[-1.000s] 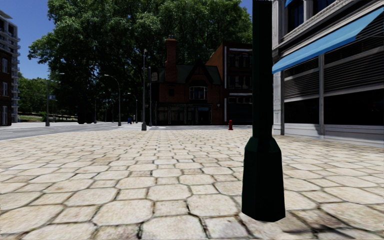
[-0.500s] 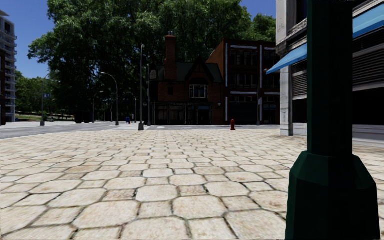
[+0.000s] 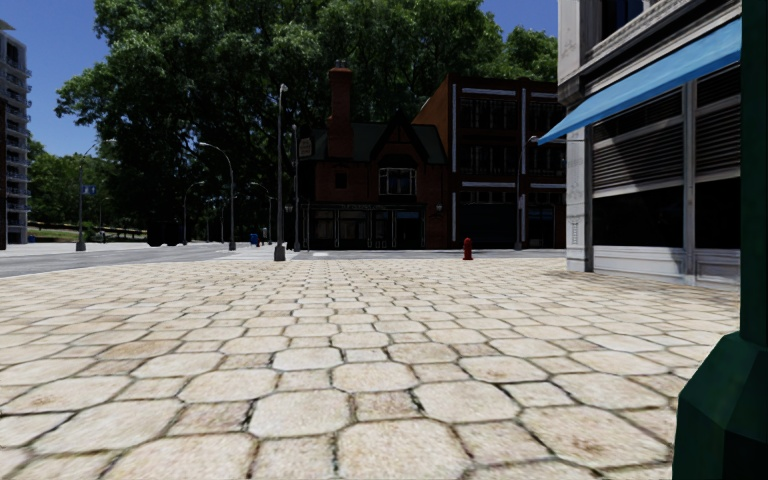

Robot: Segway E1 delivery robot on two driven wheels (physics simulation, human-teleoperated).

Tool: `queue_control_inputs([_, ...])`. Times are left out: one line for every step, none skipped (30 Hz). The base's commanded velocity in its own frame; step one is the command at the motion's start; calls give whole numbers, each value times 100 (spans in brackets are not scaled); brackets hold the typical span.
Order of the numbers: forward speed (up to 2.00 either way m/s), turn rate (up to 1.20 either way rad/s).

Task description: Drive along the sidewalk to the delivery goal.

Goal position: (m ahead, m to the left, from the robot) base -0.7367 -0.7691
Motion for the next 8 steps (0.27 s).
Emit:
queue_control_inputs([0, 0])
queue_control_inputs([0, 0])
queue_control_inputs([0, 0])
queue_control_inputs([0, 0])
queue_control_inputs([0, 0])
queue_control_inputs([0, 0])
queue_control_inputs([0, 0])
queue_control_inputs([0, 0])
